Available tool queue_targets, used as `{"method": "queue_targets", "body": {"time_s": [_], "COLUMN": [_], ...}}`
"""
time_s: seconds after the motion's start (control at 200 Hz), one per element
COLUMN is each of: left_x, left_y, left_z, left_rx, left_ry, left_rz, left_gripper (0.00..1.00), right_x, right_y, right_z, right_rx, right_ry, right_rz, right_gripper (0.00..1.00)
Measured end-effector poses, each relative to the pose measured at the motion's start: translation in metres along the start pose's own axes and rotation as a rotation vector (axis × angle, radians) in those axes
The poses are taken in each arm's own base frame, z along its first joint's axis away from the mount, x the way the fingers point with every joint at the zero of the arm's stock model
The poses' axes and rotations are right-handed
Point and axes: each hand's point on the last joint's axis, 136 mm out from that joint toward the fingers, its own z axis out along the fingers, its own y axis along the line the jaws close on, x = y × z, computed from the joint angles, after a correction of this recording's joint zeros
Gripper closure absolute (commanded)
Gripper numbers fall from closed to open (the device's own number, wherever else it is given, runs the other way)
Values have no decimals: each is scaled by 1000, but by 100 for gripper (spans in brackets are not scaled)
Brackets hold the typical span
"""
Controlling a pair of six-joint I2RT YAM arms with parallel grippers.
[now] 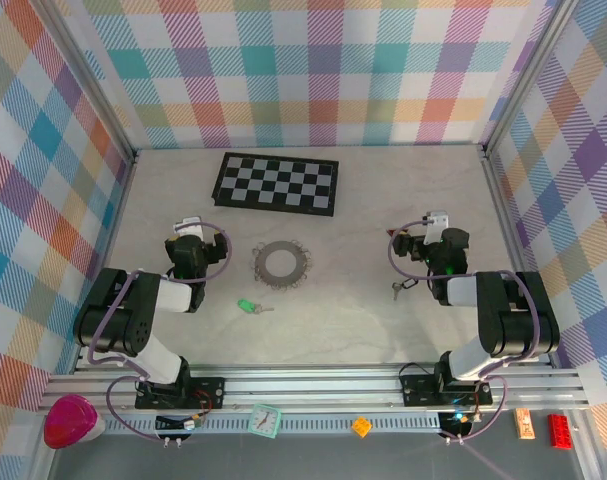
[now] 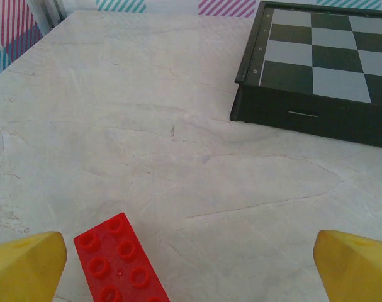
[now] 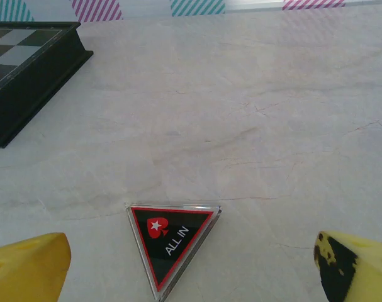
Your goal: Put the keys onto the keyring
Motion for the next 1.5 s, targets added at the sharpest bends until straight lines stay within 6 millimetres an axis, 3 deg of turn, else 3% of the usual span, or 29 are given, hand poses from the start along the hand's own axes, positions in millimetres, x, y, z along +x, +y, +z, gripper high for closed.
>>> {"method": "queue_targets", "body": {"time_s": [1.035, 1.21, 1.305, 1.425, 1.5], "left_x": [0, -2, -11, -47, -62], "left_y": [0, -1, -2, 0, 2], "left_z": [0, -1, -10, -31, -43], "left_rx": [0, 10, 23, 37, 39], "left_ry": [0, -3, -16, -94, -119], "left_rz": [0, 0, -4, -27, -39], "left_gripper": [0, 0, 0, 0, 0], "right_x": [3, 3, -14, -47, -55], "right_y": [-4, 0, 4, 9, 13], "right_z": [0, -3, -11, -20, -24], "right_rx": [24, 2, -9, -22, -30], "right_ry": [15, 39, 44, 28, 55], "right_rz": [7, 7, 13, 48, 71], "right_gripper": [0, 4, 3, 10, 10]}}
